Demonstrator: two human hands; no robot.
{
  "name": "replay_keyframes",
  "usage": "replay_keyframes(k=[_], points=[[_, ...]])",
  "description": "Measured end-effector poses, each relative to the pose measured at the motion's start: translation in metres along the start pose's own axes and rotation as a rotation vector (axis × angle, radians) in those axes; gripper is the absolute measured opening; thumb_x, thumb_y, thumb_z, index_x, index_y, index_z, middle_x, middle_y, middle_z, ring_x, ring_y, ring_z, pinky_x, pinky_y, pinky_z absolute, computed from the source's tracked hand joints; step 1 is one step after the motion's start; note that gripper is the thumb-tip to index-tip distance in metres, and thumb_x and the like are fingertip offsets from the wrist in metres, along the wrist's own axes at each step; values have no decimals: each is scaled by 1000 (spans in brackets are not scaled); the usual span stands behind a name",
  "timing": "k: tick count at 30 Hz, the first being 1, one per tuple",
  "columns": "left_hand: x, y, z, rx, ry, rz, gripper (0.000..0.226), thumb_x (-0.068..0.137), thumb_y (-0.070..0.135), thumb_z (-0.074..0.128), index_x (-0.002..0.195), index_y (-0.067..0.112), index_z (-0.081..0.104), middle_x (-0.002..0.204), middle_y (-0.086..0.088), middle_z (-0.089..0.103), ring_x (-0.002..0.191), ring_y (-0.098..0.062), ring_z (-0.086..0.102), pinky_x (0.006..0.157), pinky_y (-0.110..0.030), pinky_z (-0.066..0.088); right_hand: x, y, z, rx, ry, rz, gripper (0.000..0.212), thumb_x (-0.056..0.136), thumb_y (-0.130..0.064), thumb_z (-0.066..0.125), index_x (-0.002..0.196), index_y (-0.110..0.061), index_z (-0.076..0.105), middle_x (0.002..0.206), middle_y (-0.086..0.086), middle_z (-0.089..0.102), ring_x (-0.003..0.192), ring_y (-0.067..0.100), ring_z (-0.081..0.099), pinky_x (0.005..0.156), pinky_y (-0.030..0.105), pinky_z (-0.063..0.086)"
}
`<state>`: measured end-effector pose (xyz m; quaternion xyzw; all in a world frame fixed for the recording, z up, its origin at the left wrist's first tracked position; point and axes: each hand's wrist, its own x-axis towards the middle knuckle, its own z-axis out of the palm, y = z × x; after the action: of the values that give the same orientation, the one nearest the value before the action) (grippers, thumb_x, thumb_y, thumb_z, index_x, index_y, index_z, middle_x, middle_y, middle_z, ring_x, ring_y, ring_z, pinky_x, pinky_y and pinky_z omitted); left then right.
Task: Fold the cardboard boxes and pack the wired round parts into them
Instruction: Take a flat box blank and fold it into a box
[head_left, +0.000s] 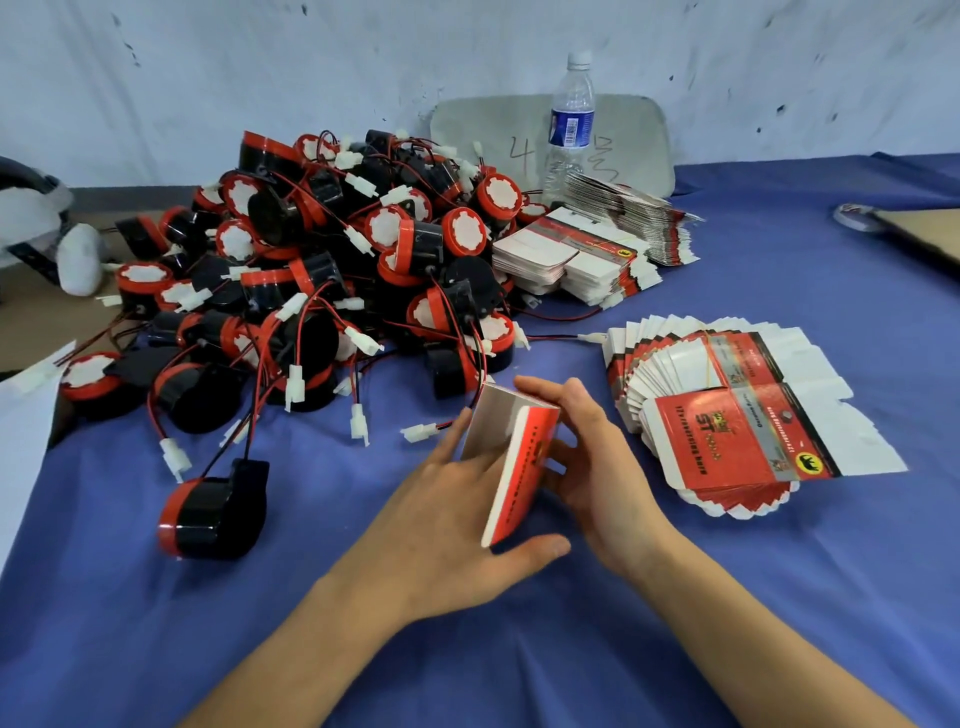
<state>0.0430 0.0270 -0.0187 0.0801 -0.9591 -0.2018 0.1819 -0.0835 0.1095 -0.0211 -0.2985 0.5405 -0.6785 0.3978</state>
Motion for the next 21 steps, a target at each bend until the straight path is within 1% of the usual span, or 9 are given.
replay_keyframes(k=[3,5,7,9,11,14,17,19,21], points=[[-2,1,2,-117,5,-93,30,86,44,58,114,40,49,110,23,56,104,-2,52,74,-5,41,-3,0,3,-216,32,-70,46,86,-49,56,131,-49,45,151,-9,38,133,4,41,107,27,40],[-2,0,6,-231,51,-209,16,84,32,59,99,26,57,88,9,64,87,-14,60,72,-22,50,-11,2,10,-445,-84,-259,93,66,-61,68,144,-47,21,159,-19,-3,142,-11,3,111,15,26],[-3,1,7,-280,90,-212,25,80,40,50,90,19,56,89,-4,61,81,-23,60,75,-43,51,-18,5,13,-646,-165,-401,117,58,-65,74,151,-42,7,157,-19,-19,143,-6,-11,115,21,22],[-1,-2,3,-176,159,-68,18,84,35,51,93,25,63,92,3,65,77,-15,64,67,-41,54,-18,4,14,-718,-153,-455,106,65,-54,76,151,-38,17,160,-13,-8,147,4,-1,117,33,24],[-1,-6,1,-101,287,43,22,85,27,58,105,26,67,100,8,69,82,-11,65,67,-30,56,-16,1,12,-622,-69,-446,76,75,-40,72,143,-33,38,156,-7,23,142,2,25,112,26,31],[1,-12,4,-187,488,45,26,88,24,61,106,7,69,109,-1,69,90,-6,65,76,-17,54,-10,-2,4,-392,119,-361,34,88,-13,58,121,-23,61,117,-7,65,104,2,58,86,22,48],[4,-29,5,-171,596,-147,20,90,15,59,107,6,64,112,2,62,100,-3,59,84,-10,46,-2,-3,-7,-258,334,-227,25,94,0,46,85,-12,66,78,-6,66,77,3,55,72,19,43],[5,-46,5,-99,499,-329,29,88,7,65,117,8,60,119,2,56,104,3,54,89,-4,35,1,-3,-13,-154,412,-162,18,95,-7,46,84,1,58,86,22,59,79,15,50,74,34,39],[4,-59,9,-1,344,-398,25,88,9,67,113,10,63,117,0,57,107,-5,54,90,-9,34,1,-3,-15,-140,472,-154,17,95,-9,47,92,6,53,96,31,53,80,16,45,73,36,35]])
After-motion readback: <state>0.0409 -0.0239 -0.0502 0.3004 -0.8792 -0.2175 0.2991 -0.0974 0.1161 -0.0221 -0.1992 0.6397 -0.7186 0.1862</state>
